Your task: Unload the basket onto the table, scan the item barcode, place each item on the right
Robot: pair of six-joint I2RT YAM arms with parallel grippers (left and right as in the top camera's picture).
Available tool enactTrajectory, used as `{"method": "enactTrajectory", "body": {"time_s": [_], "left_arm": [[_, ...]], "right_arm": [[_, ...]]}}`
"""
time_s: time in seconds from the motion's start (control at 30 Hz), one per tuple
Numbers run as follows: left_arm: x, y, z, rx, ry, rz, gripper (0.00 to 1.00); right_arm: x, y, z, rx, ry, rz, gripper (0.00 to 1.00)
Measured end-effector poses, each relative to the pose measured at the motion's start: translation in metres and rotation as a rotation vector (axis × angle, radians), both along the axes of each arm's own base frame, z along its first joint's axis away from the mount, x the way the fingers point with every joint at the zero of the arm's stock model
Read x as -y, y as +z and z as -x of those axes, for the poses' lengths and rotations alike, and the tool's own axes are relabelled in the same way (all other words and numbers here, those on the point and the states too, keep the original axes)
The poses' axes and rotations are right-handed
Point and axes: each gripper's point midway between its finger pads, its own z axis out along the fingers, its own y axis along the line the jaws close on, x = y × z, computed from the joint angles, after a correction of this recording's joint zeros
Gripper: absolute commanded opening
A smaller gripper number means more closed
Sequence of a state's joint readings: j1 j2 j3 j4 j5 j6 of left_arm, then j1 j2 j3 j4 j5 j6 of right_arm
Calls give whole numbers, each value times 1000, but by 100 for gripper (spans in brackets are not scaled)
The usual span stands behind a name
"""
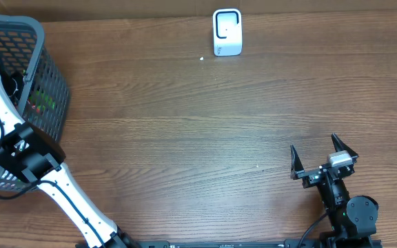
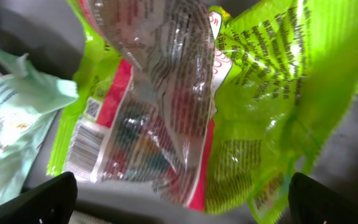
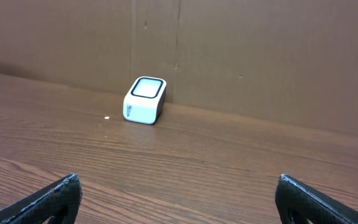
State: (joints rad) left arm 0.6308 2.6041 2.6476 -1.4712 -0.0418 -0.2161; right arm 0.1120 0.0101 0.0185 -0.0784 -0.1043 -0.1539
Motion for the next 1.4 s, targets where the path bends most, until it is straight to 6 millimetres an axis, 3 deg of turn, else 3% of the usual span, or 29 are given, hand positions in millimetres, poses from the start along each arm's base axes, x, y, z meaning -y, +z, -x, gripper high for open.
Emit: {"method": "enactTrajectory", "body": {"time_s": [0.13, 0.5, 0.53, 0.63, 0.67, 0.73, 1.03, 1.3, 1.4], "left_arm": [[0, -23, 1, -34, -17, 20, 100], [2, -32, 1, -54, -39, 30, 97], [2, -31, 1, -54, -39, 31, 91], [5, -32, 2, -61, -49, 44, 63], [5, -32, 2, -60, -50, 45, 49], [6, -32, 1, -54, -52, 53, 4], [18, -26, -1, -28, -70, 115, 4], [15, 23, -9, 101, -27, 101, 4], [2, 37, -6, 134, 57, 59, 49]], "right_arm": [[0, 0, 0, 0, 0, 1, 100], [0, 0, 0, 0, 0, 0, 100], [0, 0, 0, 0, 0, 0, 100], [0, 0, 0, 0, 0, 1, 100], [0, 0, 0, 0, 0, 0, 100], [0, 0, 0, 0, 0, 0, 100], [0, 0, 0, -1, -1, 0, 100], [0, 0, 0, 0, 0, 0, 100], [0, 0, 0, 0, 0, 0, 100]]}}
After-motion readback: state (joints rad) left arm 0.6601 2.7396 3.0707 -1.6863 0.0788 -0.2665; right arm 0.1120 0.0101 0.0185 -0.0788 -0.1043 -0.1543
